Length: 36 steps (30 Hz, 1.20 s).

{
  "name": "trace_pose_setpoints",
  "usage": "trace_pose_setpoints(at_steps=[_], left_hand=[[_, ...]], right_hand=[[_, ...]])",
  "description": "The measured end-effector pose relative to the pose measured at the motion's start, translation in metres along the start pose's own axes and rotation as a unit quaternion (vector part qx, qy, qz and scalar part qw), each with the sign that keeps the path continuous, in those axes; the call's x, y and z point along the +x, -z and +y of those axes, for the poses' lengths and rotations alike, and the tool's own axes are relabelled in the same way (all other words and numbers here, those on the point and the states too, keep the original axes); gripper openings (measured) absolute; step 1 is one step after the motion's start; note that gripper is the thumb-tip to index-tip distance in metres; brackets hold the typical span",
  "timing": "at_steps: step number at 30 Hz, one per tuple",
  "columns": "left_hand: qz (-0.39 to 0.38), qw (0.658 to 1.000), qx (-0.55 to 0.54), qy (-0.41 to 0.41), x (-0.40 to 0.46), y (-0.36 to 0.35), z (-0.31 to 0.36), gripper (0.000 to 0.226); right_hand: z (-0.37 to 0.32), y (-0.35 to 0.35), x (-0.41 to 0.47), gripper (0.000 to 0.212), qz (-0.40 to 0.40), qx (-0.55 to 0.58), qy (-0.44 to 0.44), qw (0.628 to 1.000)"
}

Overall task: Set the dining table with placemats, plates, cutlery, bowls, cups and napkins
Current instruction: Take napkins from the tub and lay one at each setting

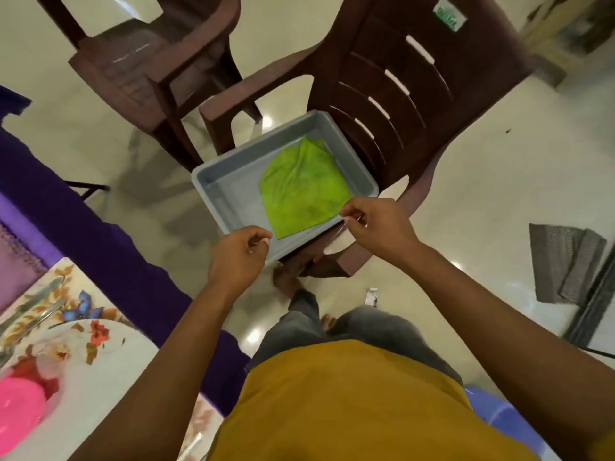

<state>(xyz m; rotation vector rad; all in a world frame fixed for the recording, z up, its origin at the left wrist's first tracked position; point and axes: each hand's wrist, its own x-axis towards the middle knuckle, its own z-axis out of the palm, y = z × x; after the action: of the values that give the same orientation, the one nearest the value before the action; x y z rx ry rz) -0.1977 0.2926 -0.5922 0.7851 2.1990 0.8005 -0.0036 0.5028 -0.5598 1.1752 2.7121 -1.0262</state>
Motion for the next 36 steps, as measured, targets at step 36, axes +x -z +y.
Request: trace_pose_setpoints(at_steps=[36], left_hand=[[-0.010, 0.958, 0.273, 0.089, 0.279, -0.131, -0.119, 0.034]], right_hand=[[0.186, -0.155, 0.342, 0.031, -0.247, -0.267, 0.139, 0.921]])
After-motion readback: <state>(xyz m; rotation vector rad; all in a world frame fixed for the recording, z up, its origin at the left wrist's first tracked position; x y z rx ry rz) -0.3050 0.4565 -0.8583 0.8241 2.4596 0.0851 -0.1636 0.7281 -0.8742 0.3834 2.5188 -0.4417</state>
